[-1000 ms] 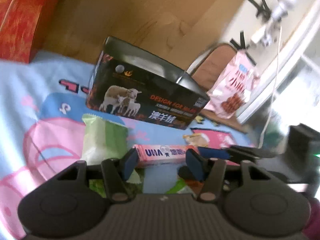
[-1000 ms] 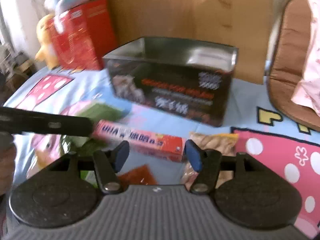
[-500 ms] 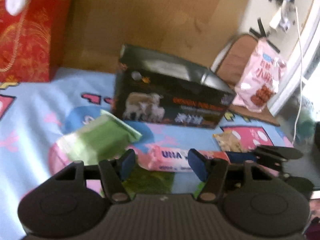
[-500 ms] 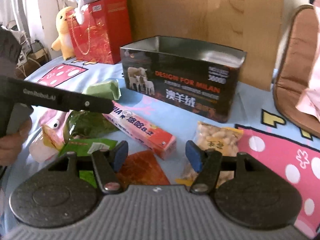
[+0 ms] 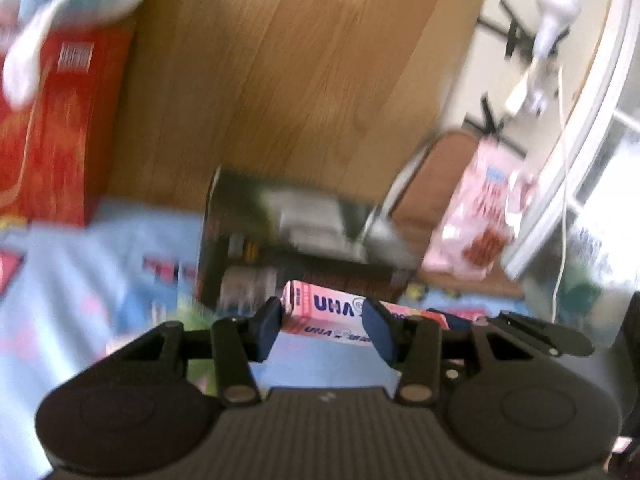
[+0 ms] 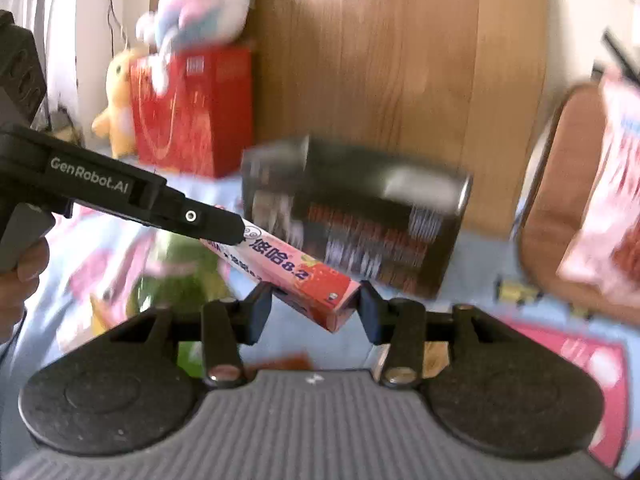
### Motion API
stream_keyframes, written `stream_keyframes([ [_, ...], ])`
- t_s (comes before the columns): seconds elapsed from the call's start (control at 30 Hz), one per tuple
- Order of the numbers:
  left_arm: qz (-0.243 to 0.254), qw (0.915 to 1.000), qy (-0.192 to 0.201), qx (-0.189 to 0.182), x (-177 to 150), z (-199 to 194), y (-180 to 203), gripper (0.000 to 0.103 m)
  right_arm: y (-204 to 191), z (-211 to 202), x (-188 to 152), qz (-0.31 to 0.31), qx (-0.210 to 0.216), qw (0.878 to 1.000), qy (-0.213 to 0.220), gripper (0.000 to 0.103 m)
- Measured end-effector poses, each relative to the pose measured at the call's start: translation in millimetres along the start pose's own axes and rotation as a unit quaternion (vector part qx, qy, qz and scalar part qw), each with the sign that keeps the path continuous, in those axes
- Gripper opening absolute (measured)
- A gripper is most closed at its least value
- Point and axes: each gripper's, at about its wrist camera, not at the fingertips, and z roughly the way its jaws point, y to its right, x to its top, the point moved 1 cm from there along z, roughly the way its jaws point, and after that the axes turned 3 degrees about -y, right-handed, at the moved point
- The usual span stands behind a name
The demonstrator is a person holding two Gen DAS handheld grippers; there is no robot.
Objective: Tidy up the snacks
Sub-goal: 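Drop the pink tube into the tin box with the right gripper while the left grasps the pale green packet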
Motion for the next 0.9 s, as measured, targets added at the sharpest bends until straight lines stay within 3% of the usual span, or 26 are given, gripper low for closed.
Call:
stream_keyframes([
  [0.13,-0.007,0.999,0.041,0.015,46.6,13.8,-0.3,0.057,5.1,17.9,43.2,-0.006,-0.027,0.999,0.035,0.052],
  [0.17,-0.013,0.9987,0.033,0.038,54.5,21.0,-3.4,0.052,6.1,26.9,53.8,-0.005,-0.04,0.998,0.038,0.063],
  [0.2,-0.032,0.9976,0.021,0.058,58.4,21.9,-9.7,0.05,8.3,34.8,60.7,-0.004,-0.061,0.997,0.039,0.065],
  [0.27,-0.067,0.9969,0.037,0.017,54.7,1.5,-27.2,0.051,12.7,33.9,66.1,0.021,-0.082,0.996,0.036,0.064],
  [0.3,-0.073,0.996,0.05,0.011,49.9,-10.6,-34.5,0.051,15.9,24.2,64.3,0.045,-0.056,0.996,0.045,0.064],
  [0.37,-0.083,0.9934,0.062,0.048,34.0,-29.6,-51.7,0.052,17.8,6.6,52.7,0.086,0.009,0.995,0.054,0.064],
  [0.47,-0.145,0.9862,0.025,0.076,5.7,-33.8,-83.8,0.052,6.9,9.1,32.3,0.096,0.057,0.994,0.017,0.064],
  [0.63,-0.223,0.9728,-0.016,0.062,-30.9,-33.1,-106.2,0.052,-12.3,55.3,35.6,0.122,0.121,0.983,-0.061,0.051],
  [0.77,-0.244,0.9675,-0.039,0.054,-38.8,-22.4,-112.9,0.052,-13.5,108.9,47.9,0.141,0.122,0.977,-0.105,0.043],
  [0.83,-0.252,0.9658,-0.056,0.026,-41.6,-7.8,-114.1,0.052,-21.4,124.9,45.6,0.141,0.124,0.974,-0.13,0.043],
  [0.9,-0.265,0.9626,-0.058,0.003,-45.4,1.0,-116.5,0.046,-31.5,135.7,36.8,0.155,0.155,0.961,-0.171,0.043],
])
